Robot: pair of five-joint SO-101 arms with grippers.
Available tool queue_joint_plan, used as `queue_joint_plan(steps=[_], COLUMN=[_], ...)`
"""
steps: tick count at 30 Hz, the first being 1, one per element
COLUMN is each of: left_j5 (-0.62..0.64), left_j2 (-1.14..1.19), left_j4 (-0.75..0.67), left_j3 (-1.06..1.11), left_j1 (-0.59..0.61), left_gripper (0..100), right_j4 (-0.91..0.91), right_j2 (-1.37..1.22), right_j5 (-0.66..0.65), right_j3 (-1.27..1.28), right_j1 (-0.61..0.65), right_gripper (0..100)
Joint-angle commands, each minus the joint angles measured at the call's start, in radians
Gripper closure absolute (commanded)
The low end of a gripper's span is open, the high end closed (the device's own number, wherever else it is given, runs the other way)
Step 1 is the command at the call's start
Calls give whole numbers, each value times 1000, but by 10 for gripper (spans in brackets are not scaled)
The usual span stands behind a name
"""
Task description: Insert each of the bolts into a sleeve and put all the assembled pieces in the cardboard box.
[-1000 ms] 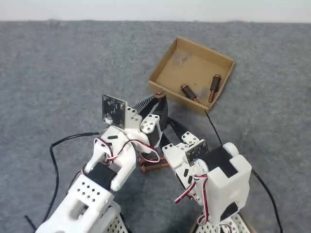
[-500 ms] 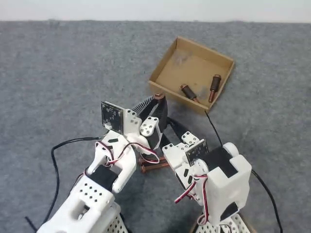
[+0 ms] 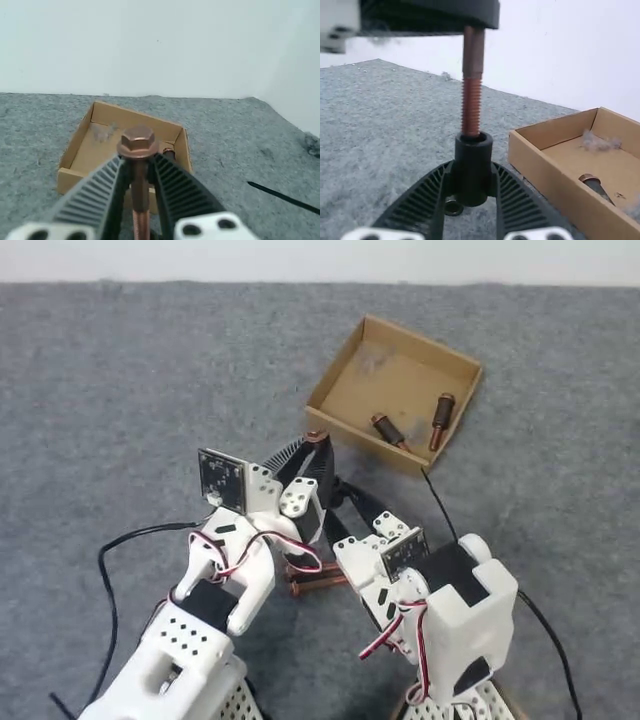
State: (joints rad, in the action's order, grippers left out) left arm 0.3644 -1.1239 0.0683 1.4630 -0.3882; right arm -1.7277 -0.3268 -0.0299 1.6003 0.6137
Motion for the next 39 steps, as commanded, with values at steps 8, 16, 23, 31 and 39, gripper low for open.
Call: queue_joint_plan(steps=[8,16,23,31,39], left_j5=[-11,-9,-11,-11,-11], left_j2=[-32,-32,-32,-31,-31], left_j4=[-91,-87,-89,-84,-84], left_j3=[21,21,16,54,125], left_j1=[8,-48,-49,-52,-57], left_gripper=[989,989,989,989,989], right_j4=[-33,-31,-31,-31,-31], right_j2=[62,62,62,62,62], right_j5=[3,3,3,3,2], right_j3=[32,32,32,32,32], right_j1=[-2,-2,-15,-25,-33], right_gripper=[991,991,991,991,991])
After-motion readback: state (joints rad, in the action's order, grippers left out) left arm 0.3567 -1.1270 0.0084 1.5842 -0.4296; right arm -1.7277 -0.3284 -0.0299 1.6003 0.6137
